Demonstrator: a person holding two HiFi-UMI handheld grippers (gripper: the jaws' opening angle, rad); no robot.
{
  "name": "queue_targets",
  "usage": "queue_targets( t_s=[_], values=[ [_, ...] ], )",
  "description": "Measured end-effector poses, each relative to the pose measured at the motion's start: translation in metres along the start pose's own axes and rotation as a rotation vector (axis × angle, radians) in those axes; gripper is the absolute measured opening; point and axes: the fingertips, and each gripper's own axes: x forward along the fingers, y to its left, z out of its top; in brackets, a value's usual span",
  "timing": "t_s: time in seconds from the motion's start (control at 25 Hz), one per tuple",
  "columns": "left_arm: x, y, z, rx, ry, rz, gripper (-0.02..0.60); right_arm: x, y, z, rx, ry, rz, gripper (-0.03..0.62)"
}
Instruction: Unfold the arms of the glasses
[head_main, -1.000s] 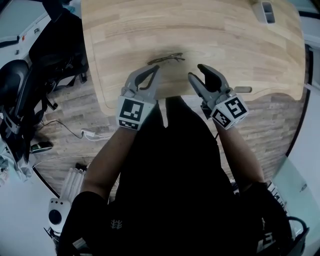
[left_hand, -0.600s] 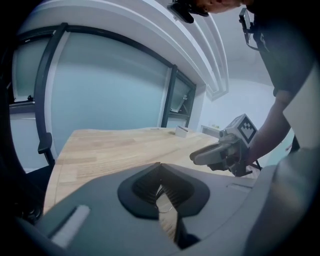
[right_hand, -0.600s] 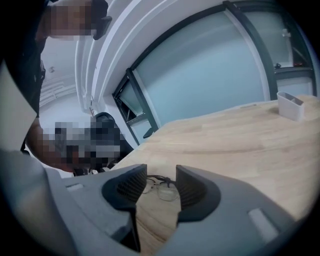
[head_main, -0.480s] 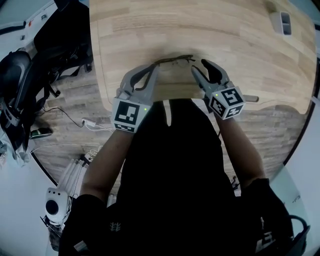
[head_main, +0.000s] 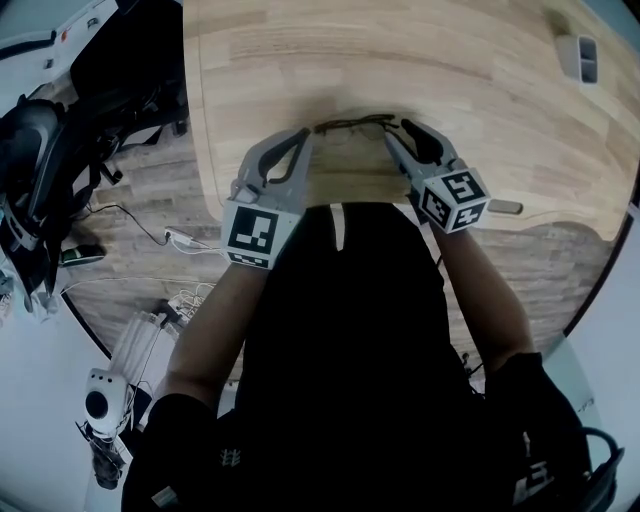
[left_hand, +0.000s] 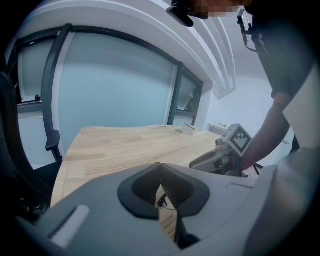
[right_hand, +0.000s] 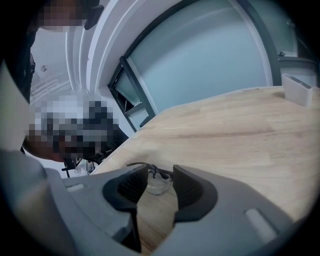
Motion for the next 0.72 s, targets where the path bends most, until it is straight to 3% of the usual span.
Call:
queue_targets(
  t_s=[0.24,0.6,0.72],
  values=[
    [-0.001,0.005,-0.004,0.0,0.01,0.002,0.008,0.008,-0.001,0.0,0.013,0.007,0.021,0.152],
    [-0.004,0.012,-0.005,0.0,0.016,0.008,0.006,0.007,0.002,-0.005,0.03,0.024,0.038,0.055],
    [-0.004,0.012,-0.005,-0.001,0.018,0.005,0.007,0.004,0.005,-0.002,0.026,0.013,0.04,0.051]
  ],
)
